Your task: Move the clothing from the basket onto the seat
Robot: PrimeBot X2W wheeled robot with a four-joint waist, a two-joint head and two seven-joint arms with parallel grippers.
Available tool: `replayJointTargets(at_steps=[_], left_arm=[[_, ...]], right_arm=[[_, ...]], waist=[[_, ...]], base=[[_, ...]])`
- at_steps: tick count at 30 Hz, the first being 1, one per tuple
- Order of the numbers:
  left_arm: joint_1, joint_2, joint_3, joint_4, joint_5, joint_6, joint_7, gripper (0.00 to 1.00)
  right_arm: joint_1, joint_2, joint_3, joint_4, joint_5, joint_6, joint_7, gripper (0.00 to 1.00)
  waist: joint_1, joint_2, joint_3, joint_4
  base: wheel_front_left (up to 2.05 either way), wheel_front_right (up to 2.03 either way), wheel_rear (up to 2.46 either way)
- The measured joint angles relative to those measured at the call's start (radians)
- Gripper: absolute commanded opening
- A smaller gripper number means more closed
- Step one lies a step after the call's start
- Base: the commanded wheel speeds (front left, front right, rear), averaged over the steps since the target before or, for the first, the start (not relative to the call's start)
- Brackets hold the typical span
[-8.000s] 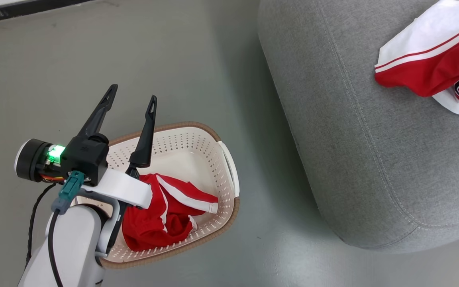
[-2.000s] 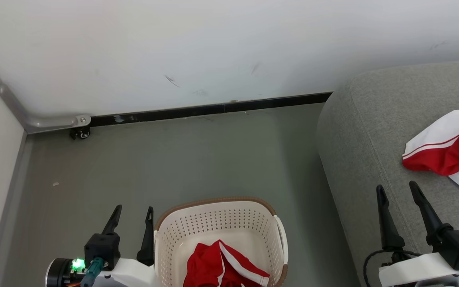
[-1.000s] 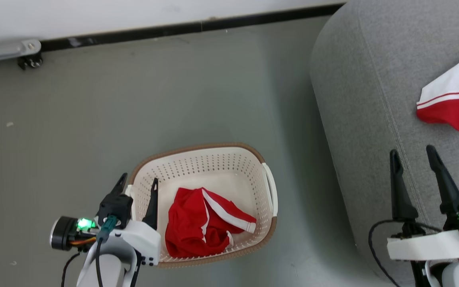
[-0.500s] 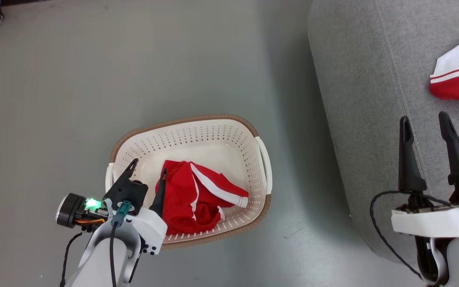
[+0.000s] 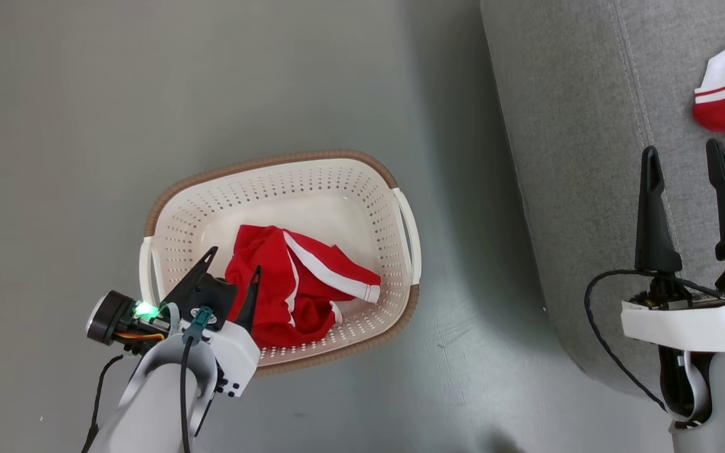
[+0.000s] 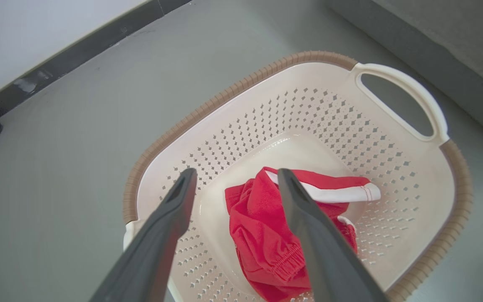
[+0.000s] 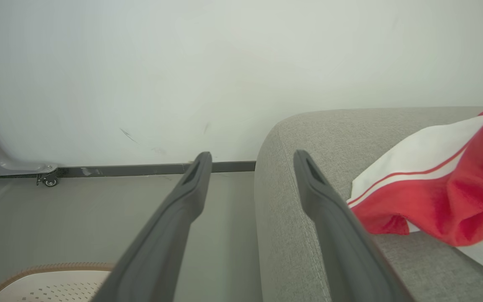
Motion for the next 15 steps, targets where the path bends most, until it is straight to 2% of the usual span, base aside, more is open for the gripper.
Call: replayJointTargets(at_steps=[15], left_arm=[[-0.079, -0.002, -0.03, 0.097, 0.027, -0.024, 0.0, 1.0]], right_arm=[[-0.121, -0.001, 0.041, -0.011, -0.005, 0.0, -0.009, 1.0]], waist=[[0.0, 0.0, 0.085, -0.029]], base=[[0.0, 0.0, 0.0]])
